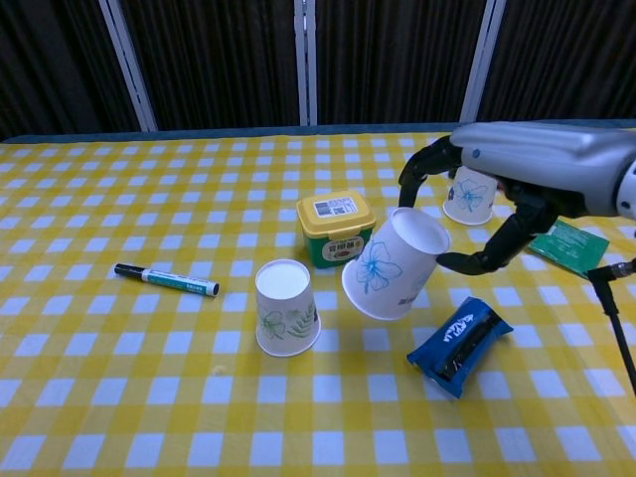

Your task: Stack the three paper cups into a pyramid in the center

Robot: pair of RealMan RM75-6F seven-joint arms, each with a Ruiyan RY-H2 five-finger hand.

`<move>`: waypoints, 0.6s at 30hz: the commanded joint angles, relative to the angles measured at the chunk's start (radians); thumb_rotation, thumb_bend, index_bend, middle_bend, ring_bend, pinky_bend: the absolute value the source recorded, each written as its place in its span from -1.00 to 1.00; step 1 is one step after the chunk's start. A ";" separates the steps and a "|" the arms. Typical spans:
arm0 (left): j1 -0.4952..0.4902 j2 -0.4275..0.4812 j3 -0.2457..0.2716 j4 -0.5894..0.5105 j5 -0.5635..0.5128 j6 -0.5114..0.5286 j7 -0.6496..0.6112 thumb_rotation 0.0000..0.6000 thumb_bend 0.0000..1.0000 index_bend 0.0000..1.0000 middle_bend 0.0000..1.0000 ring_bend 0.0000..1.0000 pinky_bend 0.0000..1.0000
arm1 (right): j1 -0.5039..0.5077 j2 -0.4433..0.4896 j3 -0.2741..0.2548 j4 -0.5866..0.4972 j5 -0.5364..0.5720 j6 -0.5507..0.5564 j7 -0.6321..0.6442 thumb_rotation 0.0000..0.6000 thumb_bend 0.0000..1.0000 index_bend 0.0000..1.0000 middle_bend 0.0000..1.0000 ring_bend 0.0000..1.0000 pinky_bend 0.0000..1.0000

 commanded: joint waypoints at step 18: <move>0.017 0.014 -0.016 -0.012 0.008 -0.037 -0.002 1.00 -0.53 -1.00 -1.00 -1.00 -1.00 | 0.073 -0.147 -0.023 0.142 0.075 0.024 -0.043 1.00 -0.48 0.05 -0.66 -1.00 -1.00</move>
